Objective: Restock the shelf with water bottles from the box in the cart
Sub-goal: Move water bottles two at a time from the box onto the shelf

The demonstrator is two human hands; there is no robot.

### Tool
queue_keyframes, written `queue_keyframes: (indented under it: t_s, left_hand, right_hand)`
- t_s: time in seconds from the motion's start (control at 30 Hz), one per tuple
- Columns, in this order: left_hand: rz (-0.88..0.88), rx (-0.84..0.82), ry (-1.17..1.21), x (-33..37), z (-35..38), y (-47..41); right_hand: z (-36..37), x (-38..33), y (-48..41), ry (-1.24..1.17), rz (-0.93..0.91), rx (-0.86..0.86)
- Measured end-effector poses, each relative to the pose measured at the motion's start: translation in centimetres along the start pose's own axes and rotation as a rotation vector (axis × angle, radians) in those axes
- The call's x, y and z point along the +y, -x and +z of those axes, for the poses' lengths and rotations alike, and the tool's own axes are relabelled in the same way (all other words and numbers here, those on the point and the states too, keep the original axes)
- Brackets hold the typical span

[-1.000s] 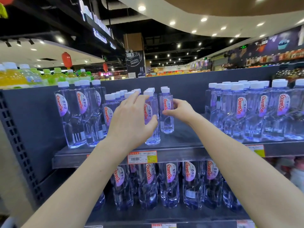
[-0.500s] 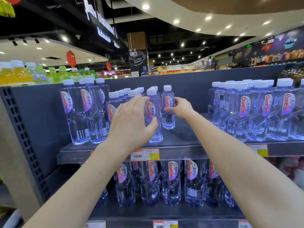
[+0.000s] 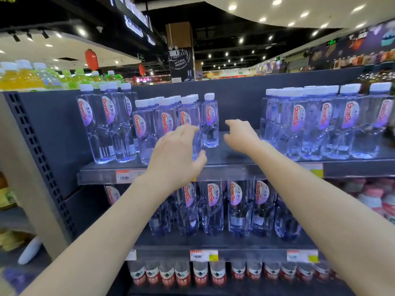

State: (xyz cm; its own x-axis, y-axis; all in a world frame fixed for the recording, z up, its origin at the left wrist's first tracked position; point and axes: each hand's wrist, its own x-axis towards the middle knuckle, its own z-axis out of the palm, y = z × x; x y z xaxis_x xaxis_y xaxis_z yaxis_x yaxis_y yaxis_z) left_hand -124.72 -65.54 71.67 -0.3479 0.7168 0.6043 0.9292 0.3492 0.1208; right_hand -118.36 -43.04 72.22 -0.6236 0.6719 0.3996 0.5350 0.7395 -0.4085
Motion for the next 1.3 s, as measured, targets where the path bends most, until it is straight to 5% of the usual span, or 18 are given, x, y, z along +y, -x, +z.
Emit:
queue_keyframes:
  t_s: [0.27,0.6,0.93,1.3]
  left_hand:
    - [0.032,-0.138,-0.012,3.8,-0.2,5.5]
    - [0.155,-0.323,0.016,10.9,-0.3,16.8]
    - [0.304,-0.402,0.094,24.0,2.3,22.2]
    - [0.364,-0.589,0.109,47.6,12.5,27.7]
  right_hand:
    - [-2.4,0.9,13.0,0.111,-0.073,-0.060]
    - [-7.3,4.6,31.7,0.298,0.127,-0.206]
    - [-12.1,15.6,44.3,0.351,0.349,-0.295]
    - [-17.8,35.7,58.2,0.352,0.499,-0.400]
